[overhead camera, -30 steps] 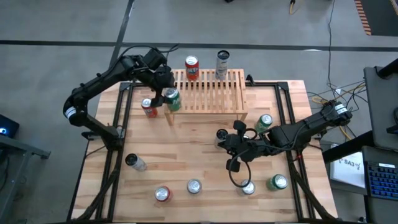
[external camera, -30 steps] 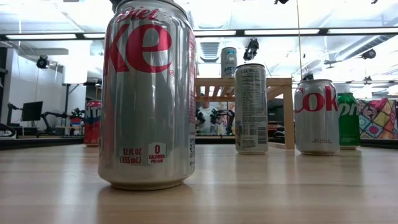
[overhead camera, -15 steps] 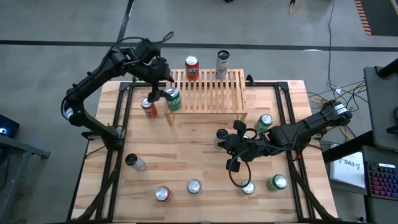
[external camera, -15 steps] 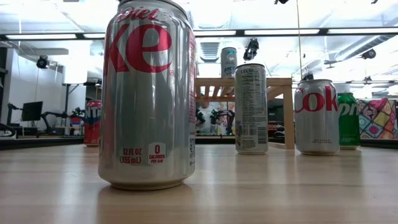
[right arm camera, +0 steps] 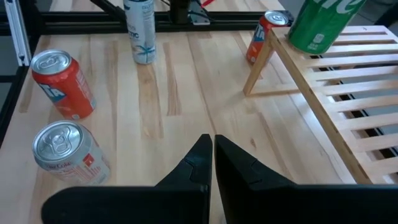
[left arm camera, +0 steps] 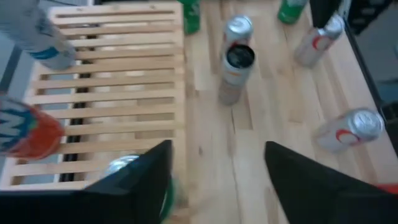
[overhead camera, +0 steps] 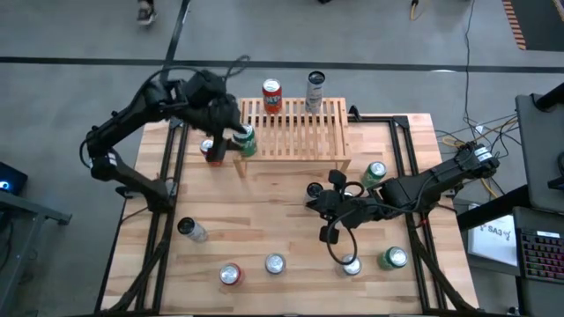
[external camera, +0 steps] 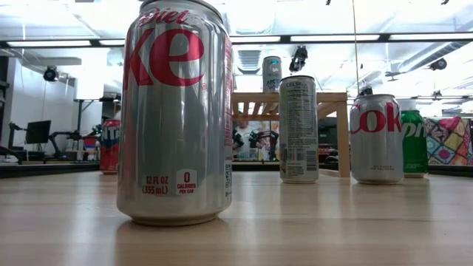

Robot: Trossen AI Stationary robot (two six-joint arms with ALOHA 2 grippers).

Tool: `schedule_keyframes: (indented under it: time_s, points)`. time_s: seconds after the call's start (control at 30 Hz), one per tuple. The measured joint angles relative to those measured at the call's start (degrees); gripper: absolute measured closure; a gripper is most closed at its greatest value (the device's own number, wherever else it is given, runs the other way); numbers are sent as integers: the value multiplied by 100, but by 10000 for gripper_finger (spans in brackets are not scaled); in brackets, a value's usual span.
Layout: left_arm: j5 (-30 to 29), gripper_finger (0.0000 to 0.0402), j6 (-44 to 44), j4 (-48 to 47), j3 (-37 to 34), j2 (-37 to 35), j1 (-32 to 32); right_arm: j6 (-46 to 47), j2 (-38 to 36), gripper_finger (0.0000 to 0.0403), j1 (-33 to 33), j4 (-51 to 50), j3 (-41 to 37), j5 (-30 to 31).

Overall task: Place canned beverage on shelf
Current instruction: Put the middle left green soda can on the shelf

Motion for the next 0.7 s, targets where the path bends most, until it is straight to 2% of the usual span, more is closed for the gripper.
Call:
schedule_keyframes:
  time_s: [0.13, 0.27, 0.3, 0.53, 0.7]
  points:
    - [-160, 280, -115, 68, -295, -219, -492, -55, 0, 394, 0, 33, 0, -1]
    - [-168, 375, -250, 672, -1102, -603, -802, -77, 28, 394, -4, 64, -3, 294]
    - [-176, 388, -280, 858, -1370, -726, -849, -80, 45, 394, -6, 76, -7, 401]
    - [-194, 387, -899, 2495, -3244, -1720, -968, -211, 253, 394, -245, 277, -15, 441]
    - [-802, 400, -1304, 3542, -4377, -2355, -992, -563, 419, 394, -577, 655, -15, 233]
